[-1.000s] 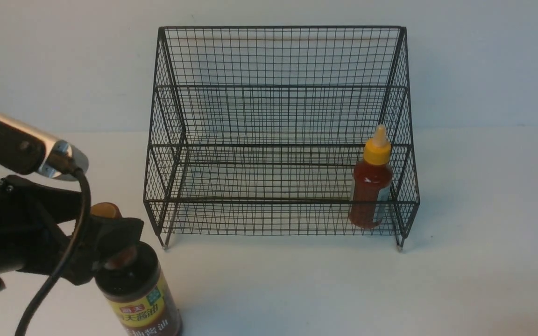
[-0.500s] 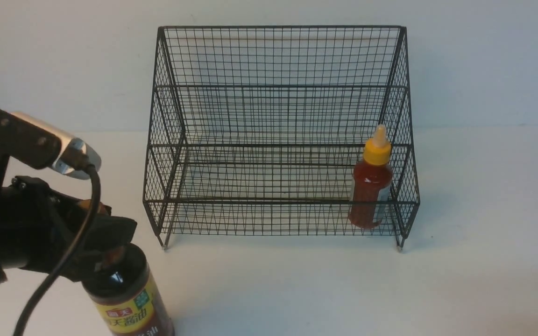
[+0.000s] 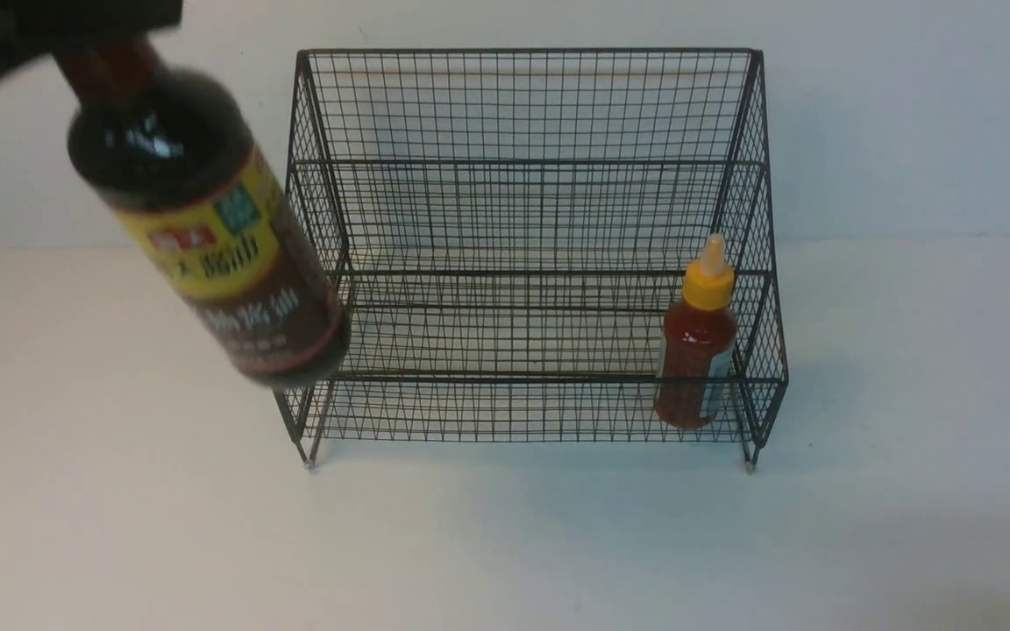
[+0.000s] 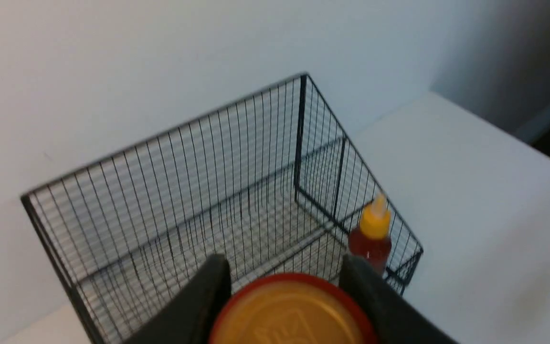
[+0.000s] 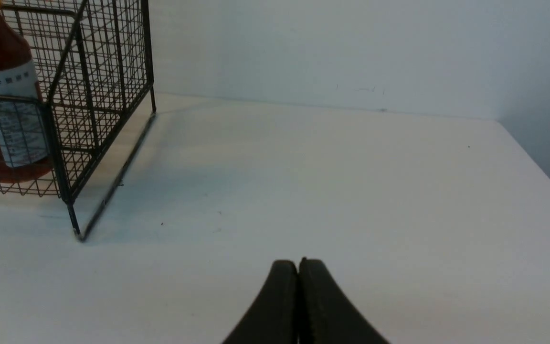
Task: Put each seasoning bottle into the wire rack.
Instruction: Use the left arm to put the condiment bottle back on the shelf
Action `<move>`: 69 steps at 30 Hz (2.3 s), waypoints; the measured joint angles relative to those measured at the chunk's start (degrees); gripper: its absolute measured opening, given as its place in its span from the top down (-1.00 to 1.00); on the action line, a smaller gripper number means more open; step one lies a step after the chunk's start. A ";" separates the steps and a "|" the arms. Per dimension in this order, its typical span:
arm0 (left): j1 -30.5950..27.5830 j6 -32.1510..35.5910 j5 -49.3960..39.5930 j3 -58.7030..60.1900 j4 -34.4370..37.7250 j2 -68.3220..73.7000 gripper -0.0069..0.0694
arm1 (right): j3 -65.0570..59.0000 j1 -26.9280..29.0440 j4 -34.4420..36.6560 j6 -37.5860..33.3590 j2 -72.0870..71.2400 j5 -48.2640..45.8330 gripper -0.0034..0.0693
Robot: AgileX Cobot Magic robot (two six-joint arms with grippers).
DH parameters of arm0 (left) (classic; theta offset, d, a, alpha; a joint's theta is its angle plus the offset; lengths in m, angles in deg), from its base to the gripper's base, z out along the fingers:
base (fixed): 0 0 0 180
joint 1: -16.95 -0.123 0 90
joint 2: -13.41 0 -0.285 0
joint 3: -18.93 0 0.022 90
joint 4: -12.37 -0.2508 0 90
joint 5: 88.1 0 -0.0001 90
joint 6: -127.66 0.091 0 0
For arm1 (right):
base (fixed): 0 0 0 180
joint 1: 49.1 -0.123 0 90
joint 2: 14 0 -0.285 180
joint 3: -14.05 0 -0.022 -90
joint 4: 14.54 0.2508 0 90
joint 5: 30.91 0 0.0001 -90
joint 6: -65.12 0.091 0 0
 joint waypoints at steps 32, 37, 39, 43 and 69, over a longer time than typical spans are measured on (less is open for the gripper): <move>25.41 -11.55 5.88 -33.71 -11.11 41.61 0.12 | 0.00 0.00 0.00 0.05 0.00 0.00 0.95; 25.41 -11.26 5.66 -33.71 -11.47 42.13 0.12 | 0.00 0.00 0.00 0.05 0.00 -0.02 0.95; 25.41 -11.45 5.30 -33.71 -11.41 42.61 0.12 | 0.00 0.00 0.00 0.05 0.00 -0.02 0.95; 25.41 -11.79 4.55 -33.71 -11.29 43.72 0.12 | 0.00 0.00 0.00 0.05 0.00 -0.02 0.95; 25.41 -11.44 4.06 -34.11 -11.11 50.83 0.12 | 0.00 0.00 0.00 0.22 0.00 -0.02 0.95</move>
